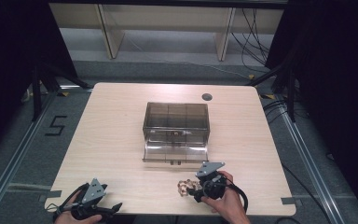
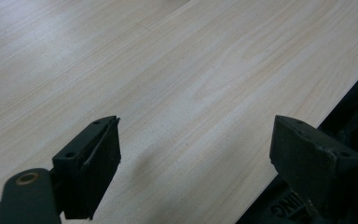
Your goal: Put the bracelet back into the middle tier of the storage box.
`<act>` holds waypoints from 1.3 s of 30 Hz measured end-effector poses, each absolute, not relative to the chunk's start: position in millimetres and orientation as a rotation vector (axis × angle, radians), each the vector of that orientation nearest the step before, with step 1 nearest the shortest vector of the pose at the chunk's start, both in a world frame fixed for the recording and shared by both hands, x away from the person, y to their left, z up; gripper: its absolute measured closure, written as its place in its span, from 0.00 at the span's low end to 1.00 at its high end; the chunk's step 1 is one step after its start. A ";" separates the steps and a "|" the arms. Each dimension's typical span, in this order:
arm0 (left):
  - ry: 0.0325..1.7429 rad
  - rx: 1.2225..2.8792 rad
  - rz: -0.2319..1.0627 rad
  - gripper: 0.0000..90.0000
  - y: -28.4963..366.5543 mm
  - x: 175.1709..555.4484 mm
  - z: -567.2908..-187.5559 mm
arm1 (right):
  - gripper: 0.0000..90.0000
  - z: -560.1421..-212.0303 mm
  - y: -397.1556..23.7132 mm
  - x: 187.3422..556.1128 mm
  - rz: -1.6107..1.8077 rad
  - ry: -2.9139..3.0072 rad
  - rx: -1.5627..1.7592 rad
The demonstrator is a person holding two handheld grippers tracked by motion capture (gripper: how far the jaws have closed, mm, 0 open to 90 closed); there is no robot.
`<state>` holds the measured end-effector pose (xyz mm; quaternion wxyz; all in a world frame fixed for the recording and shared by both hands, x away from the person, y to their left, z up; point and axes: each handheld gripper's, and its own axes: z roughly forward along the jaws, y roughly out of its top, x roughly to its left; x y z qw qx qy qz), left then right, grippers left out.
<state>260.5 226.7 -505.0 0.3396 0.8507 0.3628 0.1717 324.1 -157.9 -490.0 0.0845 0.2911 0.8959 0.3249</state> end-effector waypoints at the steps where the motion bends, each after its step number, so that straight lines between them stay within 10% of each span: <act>1: 0.951 2.216 0.415 0.18 227.1 260.7 -505.0 | 0.41 -491.2 -156.4 325.5 0.970 2.681 0.852; 28: 0.939 2.214 0.429 0.18 227.4 260.5 -504.7 | 0.49 -500.4 -138.7 332.4 0.866 2.726 0.882; 39: 0.947 2.219 0.446 0.18 226.9 260.2 -504.8 | 0.82 -498.1 -139.1 330.6 0.832 2.734 0.831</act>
